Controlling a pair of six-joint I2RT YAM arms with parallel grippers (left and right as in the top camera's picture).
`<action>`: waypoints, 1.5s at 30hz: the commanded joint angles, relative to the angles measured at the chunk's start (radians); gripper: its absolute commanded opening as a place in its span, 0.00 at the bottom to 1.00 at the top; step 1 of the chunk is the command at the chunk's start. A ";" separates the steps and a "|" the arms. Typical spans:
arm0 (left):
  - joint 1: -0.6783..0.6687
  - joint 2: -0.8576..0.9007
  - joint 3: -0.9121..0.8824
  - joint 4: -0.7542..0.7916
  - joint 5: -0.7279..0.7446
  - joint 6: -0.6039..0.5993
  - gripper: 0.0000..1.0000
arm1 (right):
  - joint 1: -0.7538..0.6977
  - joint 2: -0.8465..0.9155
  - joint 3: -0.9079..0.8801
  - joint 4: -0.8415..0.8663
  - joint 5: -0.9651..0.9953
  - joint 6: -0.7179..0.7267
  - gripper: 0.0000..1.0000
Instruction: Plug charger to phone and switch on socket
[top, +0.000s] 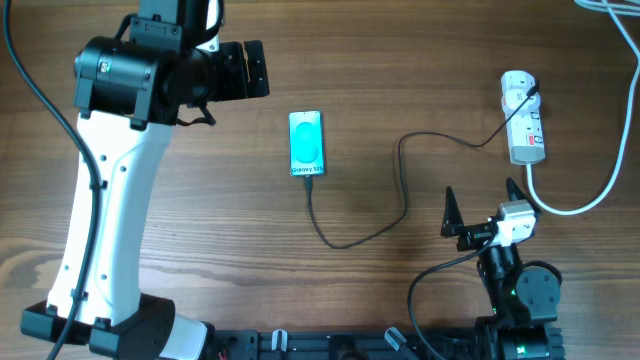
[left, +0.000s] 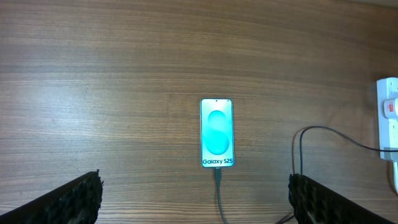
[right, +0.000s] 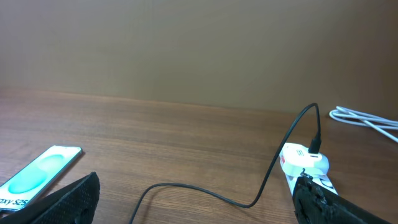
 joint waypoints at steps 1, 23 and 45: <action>0.009 0.002 0.006 0.000 -0.010 -0.009 1.00 | -0.004 -0.011 0.000 0.003 0.006 0.018 0.99; 0.009 0.002 0.006 0.000 -0.010 -0.008 1.00 | -0.004 -0.011 0.000 0.003 0.006 0.018 0.99; -0.019 -0.079 -0.102 -0.093 0.002 -0.009 1.00 | -0.004 -0.011 0.000 0.003 0.006 0.018 1.00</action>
